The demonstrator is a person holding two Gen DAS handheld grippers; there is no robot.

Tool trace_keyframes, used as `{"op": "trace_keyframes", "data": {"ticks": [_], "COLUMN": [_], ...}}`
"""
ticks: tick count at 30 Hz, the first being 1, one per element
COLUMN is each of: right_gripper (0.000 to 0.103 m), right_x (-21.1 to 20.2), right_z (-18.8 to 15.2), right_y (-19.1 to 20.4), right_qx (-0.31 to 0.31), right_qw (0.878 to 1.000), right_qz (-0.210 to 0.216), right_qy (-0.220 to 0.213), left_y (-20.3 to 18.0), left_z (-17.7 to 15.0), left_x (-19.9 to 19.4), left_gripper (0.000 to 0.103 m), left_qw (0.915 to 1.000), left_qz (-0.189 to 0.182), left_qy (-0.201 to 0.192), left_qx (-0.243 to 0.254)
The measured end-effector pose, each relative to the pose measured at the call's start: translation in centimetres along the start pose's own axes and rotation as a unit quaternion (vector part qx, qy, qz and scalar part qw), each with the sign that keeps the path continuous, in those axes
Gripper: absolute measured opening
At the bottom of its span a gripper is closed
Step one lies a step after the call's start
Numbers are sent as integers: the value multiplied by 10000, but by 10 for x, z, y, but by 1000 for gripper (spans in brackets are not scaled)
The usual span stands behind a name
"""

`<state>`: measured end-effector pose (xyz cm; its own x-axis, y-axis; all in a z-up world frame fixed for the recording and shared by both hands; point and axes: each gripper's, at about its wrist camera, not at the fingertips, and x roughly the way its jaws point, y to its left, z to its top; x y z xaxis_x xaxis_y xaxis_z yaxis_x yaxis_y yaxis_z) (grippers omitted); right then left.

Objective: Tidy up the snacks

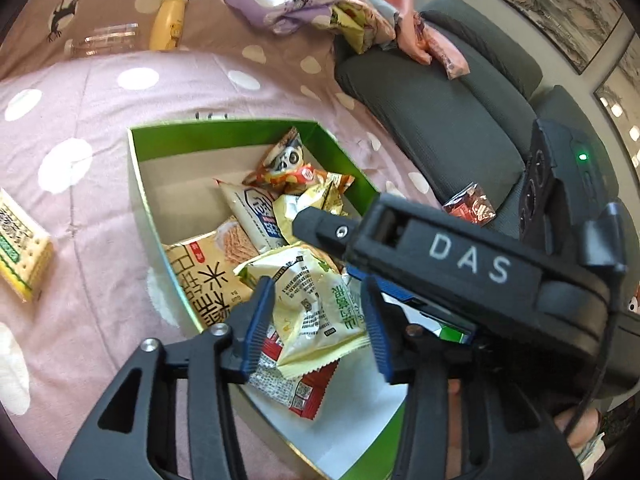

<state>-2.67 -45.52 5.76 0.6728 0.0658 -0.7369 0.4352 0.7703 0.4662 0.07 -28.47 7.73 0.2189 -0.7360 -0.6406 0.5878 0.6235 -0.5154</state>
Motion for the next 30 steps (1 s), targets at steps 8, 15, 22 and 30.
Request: {"op": "trace_keyframes", "data": {"ticks": [8, 15, 22, 30], "right_gripper": [75, 85, 87, 88], "right_x": [-7, -22, -23, 22], "right_z": [-2, -9, -28, -63], "right_y": [13, 40, 85, 145], "right_qx": [-159, -542, -1273, -2274], "right_qw": [9997, 9966, 9890, 9698], "right_qz": [-45, -101, 141, 851], "right_qy": [-180, -609, -734, 235], "left_y": [19, 66, 116, 185], "left_z": [-16, -31, -53, -67], "left_x": [-54, -119, -168, -194], "left_gripper": [90, 90, 96, 98], "left_qw": [9959, 9851, 9639, 9233], "left_qz": [650, 1321, 2089, 3017], "left_qy": [-605, -1037, -1438, -1434], "left_qx": [193, -361, -813, -1894]}}
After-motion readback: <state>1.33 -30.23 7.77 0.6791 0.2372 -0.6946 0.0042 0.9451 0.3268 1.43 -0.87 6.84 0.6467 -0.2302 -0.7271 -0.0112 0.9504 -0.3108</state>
